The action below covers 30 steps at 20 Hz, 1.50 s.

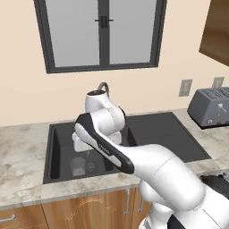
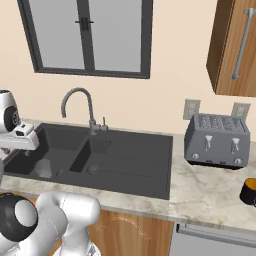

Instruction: Move any existing items from the left basin to the right basin for drying. Then move the mug from the counter to the left basin of the sink for washing.

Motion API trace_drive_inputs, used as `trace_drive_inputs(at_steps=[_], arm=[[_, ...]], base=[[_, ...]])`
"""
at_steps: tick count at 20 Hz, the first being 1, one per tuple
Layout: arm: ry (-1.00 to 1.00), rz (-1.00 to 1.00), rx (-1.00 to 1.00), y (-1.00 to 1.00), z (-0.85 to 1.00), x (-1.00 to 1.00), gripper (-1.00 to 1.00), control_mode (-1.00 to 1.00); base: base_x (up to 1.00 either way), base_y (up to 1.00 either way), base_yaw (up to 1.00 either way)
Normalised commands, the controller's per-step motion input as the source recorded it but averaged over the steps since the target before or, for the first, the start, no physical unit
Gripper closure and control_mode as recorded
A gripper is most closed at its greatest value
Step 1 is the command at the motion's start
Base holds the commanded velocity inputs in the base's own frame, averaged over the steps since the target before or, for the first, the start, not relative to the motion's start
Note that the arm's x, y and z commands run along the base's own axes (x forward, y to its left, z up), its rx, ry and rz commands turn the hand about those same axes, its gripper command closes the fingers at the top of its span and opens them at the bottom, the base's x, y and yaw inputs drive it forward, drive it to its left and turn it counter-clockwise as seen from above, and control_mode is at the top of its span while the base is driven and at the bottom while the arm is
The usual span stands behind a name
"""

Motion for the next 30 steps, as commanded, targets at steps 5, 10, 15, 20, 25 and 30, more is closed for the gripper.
trace_drive_inputs(at_steps=[5,10,15,20,25,30], arm=[[0.15,-0.13,-0.07,0.35,-0.88,0.54,-1.00,-1.00],[0.23,-0.17,0.00,0.07,-0.51,0.74,-1.00,-1.00],[0.14,-0.15,0.00,0.00,-0.34,0.61,-1.00,-1.00],[0.03,-0.10,-0.01,0.05,-0.35,0.42,-1.00,-1.00],[0.00,-0.04,-0.06,0.17,-0.52,0.29,-1.00,-1.00],[-0.05,-0.03,-0.09,0.19,-0.54,0.20,-1.00,-1.00]], base=[[0.00,0.00,0.00],[0.00,0.00,0.00],[0.00,0.00,0.00],[0.00,0.00,0.00],[0.00,0.00,0.00],[0.00,0.00,0.00]])
